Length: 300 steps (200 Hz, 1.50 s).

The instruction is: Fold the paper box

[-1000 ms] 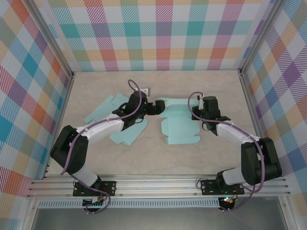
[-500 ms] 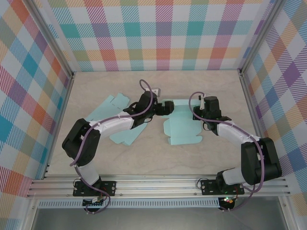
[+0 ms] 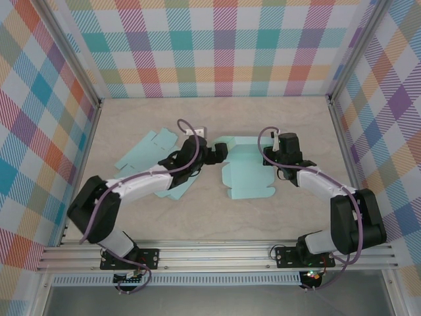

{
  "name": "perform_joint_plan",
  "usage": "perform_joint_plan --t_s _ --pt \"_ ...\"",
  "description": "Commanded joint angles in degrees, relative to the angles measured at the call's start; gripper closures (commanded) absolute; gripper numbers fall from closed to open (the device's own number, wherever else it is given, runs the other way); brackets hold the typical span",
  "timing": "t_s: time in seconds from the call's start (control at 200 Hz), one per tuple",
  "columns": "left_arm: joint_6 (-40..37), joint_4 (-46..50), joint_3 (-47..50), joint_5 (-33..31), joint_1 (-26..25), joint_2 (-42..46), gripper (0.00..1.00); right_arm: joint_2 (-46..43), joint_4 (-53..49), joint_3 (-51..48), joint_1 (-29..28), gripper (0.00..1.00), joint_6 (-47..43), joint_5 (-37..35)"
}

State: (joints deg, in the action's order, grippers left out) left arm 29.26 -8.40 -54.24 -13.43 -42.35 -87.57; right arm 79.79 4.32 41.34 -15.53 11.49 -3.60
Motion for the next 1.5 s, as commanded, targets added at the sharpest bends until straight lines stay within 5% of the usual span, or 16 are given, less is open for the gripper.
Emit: perform_joint_plan --t_s 0.0,0.21,0.4,0.61,0.85,1.095,1.495 --pt "4.5 2.4 5.6 -3.6 -0.5 6.3 0.01 -0.6 2.4 -0.6 -0.3 1.00 0.3 0.9" --pt "13.7 -3.9 15.3 4.3 -1.0 10.1 0.12 -0.5 2.5 -0.6 -0.3 1.00 0.4 0.8" --pt "12.7 -8.0 13.7 8.2 -3.2 5.3 0.15 -0.3 2.5 -0.5 -0.3 1.00 0.5 1.3" --pt "12.0 -14.1 9.3 10.7 -4.4 -1.5 0.30 -0.5 2.5 -0.7 -0.3 1.00 0.6 1.3" --pt "11.4 -15.8 4.3 9.3 -4.3 -8.1 0.39 -0.5 2.5 -0.7 -0.4 1.00 0.5 1.3" --pt "10.3 -17.8 2.0 10.8 -4.7 -9.8 0.61 -0.4 2.5 -0.7 -0.3 1.00 0.6 1.6" --pt "5.6 -19.8 1.7 6.5 -7.7 -9.1 0.62 -0.1 2.5 -0.5 -0.3 1.00 0.7 2.0"
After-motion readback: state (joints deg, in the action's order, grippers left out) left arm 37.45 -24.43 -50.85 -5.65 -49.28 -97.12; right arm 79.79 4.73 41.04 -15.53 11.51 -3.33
